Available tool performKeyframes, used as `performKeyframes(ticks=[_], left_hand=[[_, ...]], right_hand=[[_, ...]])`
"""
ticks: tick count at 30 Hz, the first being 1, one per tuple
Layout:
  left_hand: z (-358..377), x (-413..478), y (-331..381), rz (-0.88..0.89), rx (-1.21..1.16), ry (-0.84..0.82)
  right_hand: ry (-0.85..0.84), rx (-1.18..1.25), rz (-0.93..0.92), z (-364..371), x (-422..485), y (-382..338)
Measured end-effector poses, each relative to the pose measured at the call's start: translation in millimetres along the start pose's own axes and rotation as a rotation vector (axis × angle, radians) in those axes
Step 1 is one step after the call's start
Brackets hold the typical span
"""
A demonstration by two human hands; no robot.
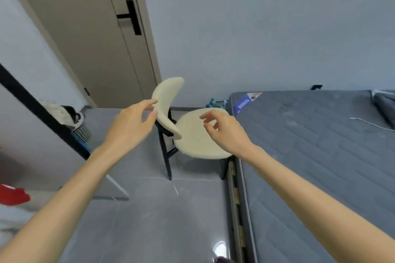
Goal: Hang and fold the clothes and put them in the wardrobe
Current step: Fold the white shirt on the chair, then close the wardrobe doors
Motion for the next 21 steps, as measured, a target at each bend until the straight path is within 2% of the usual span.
performKeyframes(ticks=[6, 11, 16, 21], left_hand=[[81.5, 49.2, 84.5, 0.119, -0.039, -0.131], [124.0, 57.9, 114.9, 0.140, -0.089, -0.206], [116.3, 33.6, 90.1, 0.059, -0.123, -0.146], [68.8, -23.5, 21.0, -0.119, -0.161, 0.007]], right_hand=[[0.076, 0.074, 0.213, -38.6, -64.5, 96.7], [0.143, 0.126, 0.284, -46.3, -98.5, 135.3], [0.088, 0.119, 0.220, -34.2, -86.0, 121.9], [-0.041, 0.095, 0.035, 5.7, -38.0, 57.3]])
Point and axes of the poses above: each hand's wrist, its own x-axis towards the middle knuckle, its own z-axis out of the palm, y = z × x, the point moved 5 cm from there along x, towards the middle knuckle, and after that the axes turned 15 degrees about -y, right-handed, at the moved point
